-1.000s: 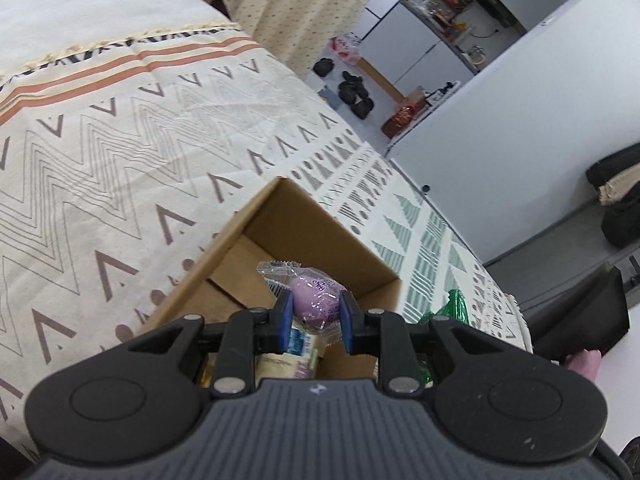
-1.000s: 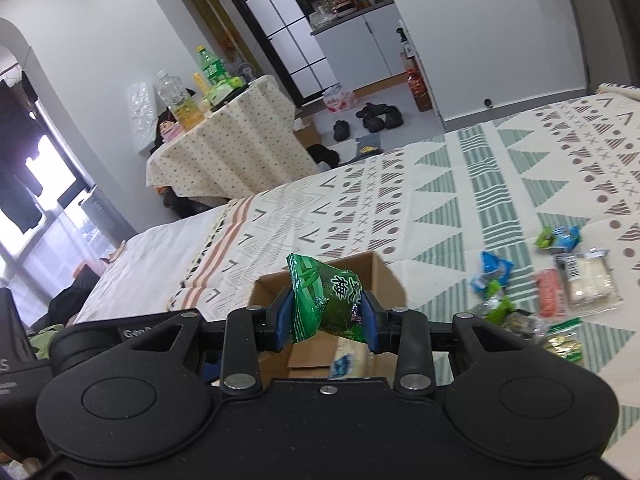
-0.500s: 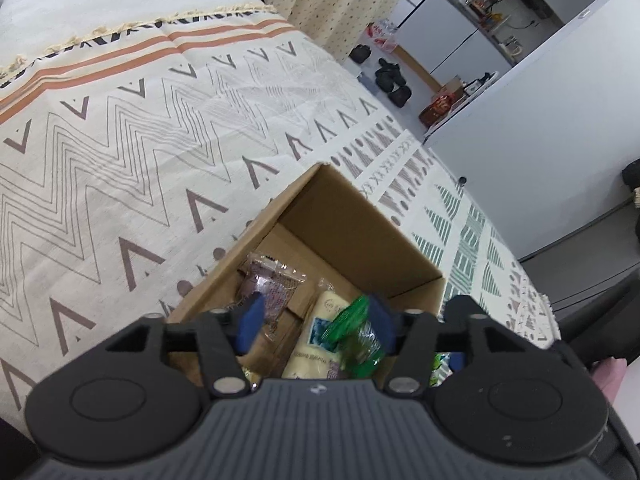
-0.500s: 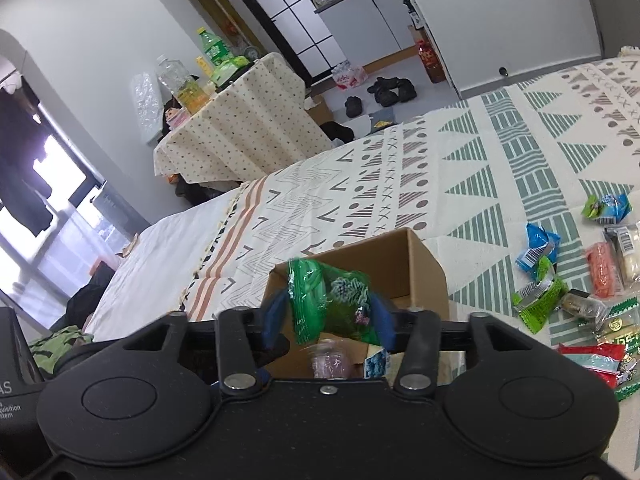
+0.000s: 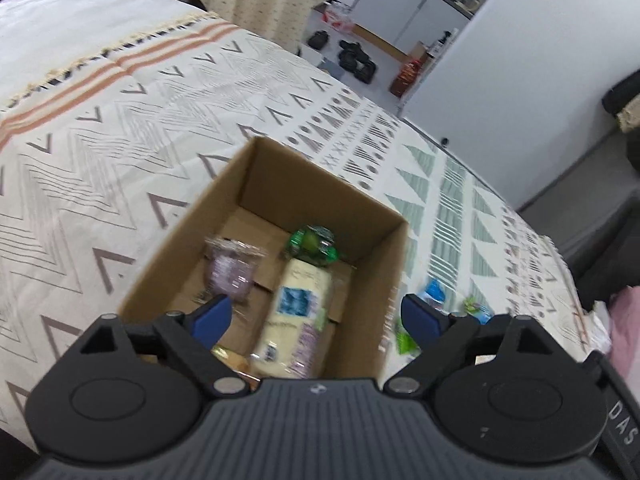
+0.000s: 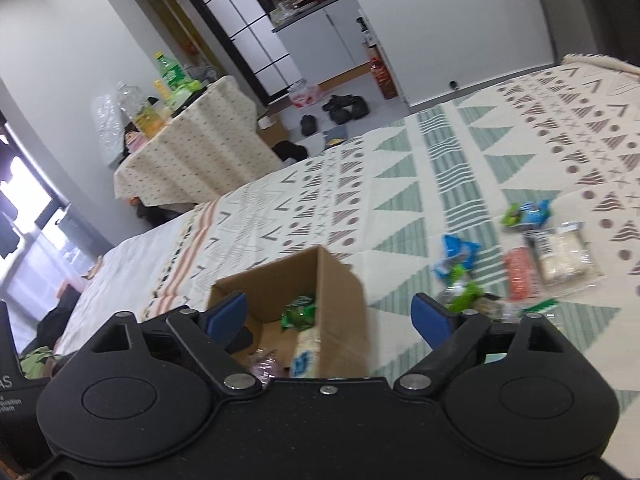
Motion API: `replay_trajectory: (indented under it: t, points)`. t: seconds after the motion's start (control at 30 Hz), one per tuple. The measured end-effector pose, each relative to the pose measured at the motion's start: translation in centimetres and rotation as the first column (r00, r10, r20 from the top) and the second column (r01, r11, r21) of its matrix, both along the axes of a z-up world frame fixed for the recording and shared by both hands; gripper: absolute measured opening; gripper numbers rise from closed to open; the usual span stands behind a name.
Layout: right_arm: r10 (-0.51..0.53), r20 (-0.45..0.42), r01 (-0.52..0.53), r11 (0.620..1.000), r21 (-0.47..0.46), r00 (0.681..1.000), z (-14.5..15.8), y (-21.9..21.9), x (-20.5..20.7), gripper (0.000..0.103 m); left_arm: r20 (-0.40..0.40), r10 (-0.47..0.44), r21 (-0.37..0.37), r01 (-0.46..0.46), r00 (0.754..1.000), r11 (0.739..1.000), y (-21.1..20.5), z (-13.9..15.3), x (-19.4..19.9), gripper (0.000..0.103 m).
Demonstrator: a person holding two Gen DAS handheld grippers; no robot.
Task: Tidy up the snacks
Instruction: 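Withdraw both open tools from the box back over the remaining snacks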
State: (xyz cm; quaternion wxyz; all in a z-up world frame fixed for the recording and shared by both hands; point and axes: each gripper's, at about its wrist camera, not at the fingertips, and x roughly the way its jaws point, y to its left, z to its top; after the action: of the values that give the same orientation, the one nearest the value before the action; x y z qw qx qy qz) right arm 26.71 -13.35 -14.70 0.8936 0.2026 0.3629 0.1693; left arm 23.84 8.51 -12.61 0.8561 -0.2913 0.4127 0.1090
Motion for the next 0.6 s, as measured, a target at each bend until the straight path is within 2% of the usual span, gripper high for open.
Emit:
replay_trajectory:
  t: [0.13,0.33,0.6]
  points:
    - [-0.032,-0.012,0.032,0.999,-0.011,0.999,0.0,-1.7,-0.5,0.095,0.031,-0.028,-0.001,0.028,0.999,1.000,-1.2,0.7,-0.1,0.092]
    - [-0.061,-0.009,0.060,0.998,-0.031,0.998,0.1,-4.5,-1.4,0.099,0.055,-0.092,0.016,0.091,0.994,0.996,-3.5,1.1,-0.2,0.103]
    - [-0.088,-0.004,0.088,0.995,-0.048,0.996,0.0,-8.2,-2.5,0.103,0.059,-0.182,0.034,0.180,0.981,0.983,-6.8,0.9,0.1,0.103]
